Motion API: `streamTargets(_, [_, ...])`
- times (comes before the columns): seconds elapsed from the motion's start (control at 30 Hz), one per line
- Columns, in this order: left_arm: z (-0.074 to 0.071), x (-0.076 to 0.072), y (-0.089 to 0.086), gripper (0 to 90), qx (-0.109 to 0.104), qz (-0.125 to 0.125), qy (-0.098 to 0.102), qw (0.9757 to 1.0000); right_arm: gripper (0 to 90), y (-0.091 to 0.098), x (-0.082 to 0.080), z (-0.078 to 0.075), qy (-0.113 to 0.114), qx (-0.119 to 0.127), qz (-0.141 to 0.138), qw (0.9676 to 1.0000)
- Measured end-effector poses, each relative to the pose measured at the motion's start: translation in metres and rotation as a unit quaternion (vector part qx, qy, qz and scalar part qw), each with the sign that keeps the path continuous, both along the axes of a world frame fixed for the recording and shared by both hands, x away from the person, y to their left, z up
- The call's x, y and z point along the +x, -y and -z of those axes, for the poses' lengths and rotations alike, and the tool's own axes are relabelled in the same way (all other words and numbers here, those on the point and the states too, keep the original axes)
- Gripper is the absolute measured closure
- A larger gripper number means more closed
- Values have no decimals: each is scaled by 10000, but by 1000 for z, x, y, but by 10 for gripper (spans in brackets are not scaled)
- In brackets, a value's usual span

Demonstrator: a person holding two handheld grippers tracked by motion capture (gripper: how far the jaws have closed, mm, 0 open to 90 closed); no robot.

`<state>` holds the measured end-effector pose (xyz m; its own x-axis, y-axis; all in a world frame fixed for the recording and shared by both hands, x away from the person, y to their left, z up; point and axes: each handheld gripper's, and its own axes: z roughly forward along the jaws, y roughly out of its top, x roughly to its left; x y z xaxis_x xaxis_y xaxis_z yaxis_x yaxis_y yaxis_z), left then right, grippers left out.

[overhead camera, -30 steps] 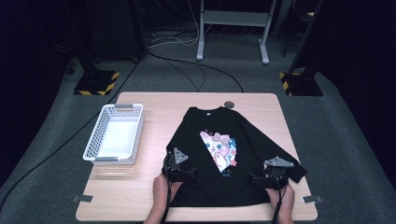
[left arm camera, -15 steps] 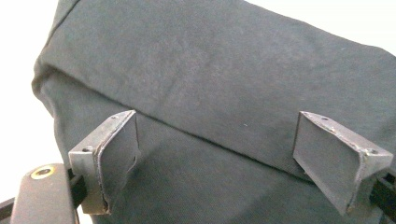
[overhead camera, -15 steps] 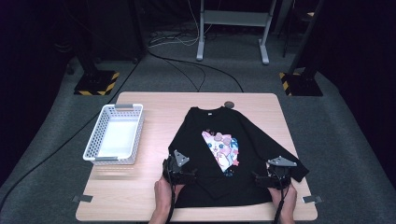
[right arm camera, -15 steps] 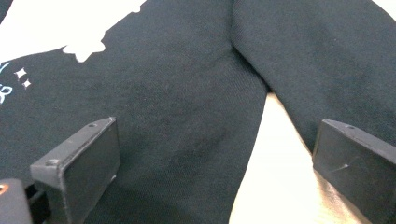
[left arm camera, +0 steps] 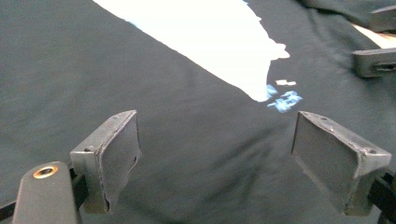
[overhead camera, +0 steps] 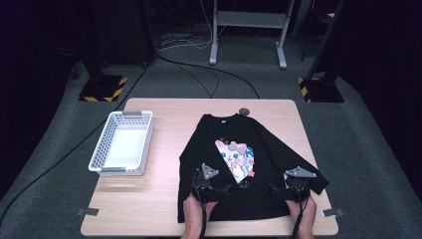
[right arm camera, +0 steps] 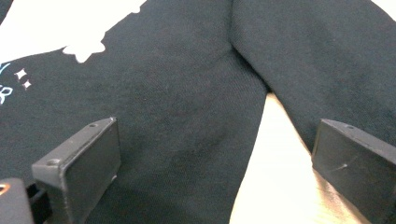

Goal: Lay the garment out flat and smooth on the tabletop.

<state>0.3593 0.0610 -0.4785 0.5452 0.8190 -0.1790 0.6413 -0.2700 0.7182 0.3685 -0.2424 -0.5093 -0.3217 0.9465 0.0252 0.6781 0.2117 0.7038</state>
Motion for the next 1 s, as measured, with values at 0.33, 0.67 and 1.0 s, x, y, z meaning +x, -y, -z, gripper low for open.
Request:
streamTargets(0.33, [13,2,49,206,641,355,-106,9973,15,0,0,0,4,3,18,10000])
streamTargets(0.67, [15,2,40,531,677,321,14,9972,20,0,0,0,6,8,35,10000])
streamTargets(1.0, [14,-1,36,708,676,427,85,9968,20,0,0,0,7,8,36,10000])
